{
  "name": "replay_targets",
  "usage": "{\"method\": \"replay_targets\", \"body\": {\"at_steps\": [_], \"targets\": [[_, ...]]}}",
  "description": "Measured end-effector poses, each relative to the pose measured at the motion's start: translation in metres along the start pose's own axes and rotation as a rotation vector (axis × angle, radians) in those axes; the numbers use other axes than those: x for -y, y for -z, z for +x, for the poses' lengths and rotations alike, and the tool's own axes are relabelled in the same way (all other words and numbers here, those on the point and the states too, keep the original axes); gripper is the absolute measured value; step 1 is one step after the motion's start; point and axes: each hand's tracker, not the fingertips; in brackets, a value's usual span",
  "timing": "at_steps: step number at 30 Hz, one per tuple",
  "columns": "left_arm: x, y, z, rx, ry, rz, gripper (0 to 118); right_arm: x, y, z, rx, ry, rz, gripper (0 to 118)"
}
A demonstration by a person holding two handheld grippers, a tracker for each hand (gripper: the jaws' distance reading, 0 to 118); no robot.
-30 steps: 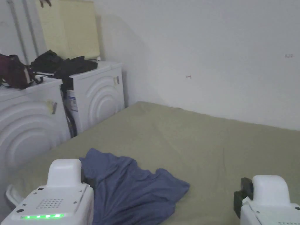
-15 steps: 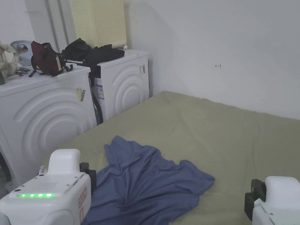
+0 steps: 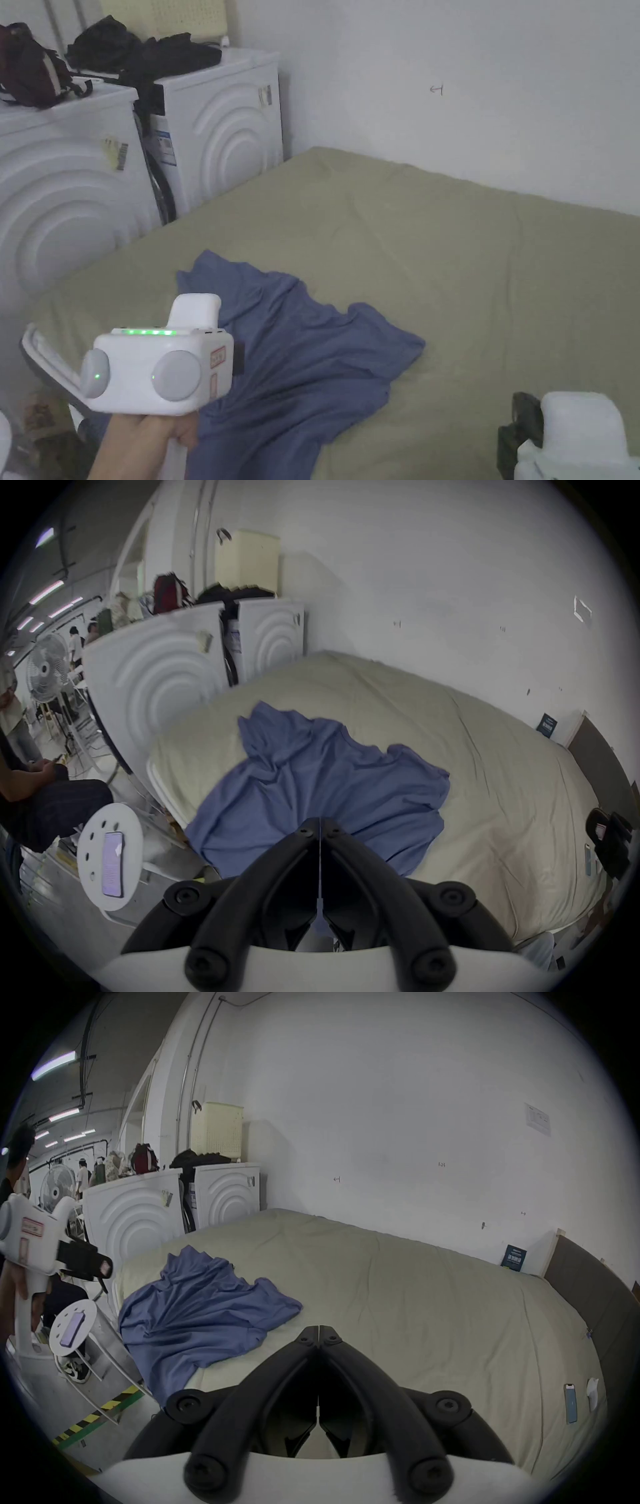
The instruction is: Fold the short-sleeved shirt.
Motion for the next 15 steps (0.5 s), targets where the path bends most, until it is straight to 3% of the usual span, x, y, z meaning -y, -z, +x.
{"method": "replay_targets", "body": {"at_steps": [9, 11, 12, 13, 14, 15], "targets": [[0.002, 0.093, 0.010, 0.036, 0.012, -0.215, 0, 0.028, 0.031, 0.004, 0.034, -0.013, -0.098, 0], [0.002, 0.099, 0.013, 0.096, 0.003, -0.254, 8, 0.034, 0.038, 0.005, 0.032, -0.002, -0.121, 0], [0.002, 0.103, 0.014, 0.126, 0.017, -0.275, 23, 0.036, 0.041, 0.006, 0.031, 0.004, -0.130, 0], [0.001, 0.108, 0.016, 0.159, 0.036, -0.299, 71, 0.038, 0.043, 0.006, 0.028, 0.011, -0.139, 0], [0.001, 0.111, 0.017, 0.200, 0.038, -0.327, 111, 0.041, 0.045, 0.007, 0.021, 0.017, -0.145, 0], [0.003, 0.116, 0.018, 0.218, 0.041, -0.346, 118, 0.043, 0.046, 0.008, 0.013, 0.020, -0.151, 0]]}}
